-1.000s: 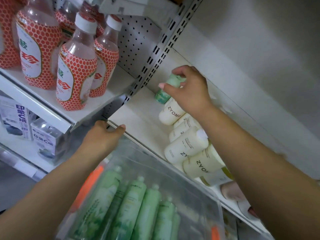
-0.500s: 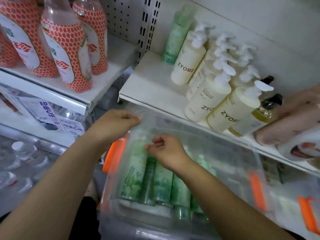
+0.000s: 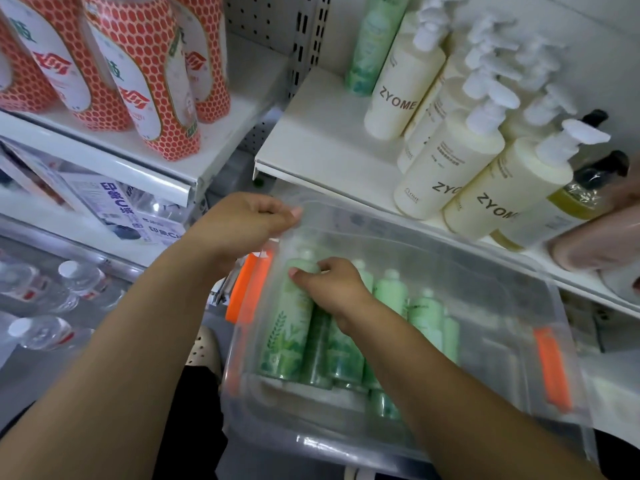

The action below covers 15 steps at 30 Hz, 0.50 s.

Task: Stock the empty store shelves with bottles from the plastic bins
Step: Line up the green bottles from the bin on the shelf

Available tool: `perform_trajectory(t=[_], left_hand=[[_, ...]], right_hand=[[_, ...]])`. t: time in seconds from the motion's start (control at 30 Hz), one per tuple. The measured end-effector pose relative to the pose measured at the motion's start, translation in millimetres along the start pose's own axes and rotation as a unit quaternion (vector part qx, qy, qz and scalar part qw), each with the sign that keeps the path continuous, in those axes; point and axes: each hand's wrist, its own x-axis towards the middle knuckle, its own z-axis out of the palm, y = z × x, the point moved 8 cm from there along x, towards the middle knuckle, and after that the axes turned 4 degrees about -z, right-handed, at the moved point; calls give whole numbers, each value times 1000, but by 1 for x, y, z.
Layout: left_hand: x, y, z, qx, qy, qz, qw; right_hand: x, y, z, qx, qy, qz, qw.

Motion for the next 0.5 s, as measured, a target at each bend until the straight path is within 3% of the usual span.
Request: perform_trajectory(t=[0.3, 0.5], left_hand=[[4, -4, -1, 5, -16, -4, 1000], [5, -4, -6, -22, 21, -15, 999]], right_hand=[[-23, 0, 10, 145, -109, 43, 982], [-43, -16, -18, 82, -91, -35, 992]])
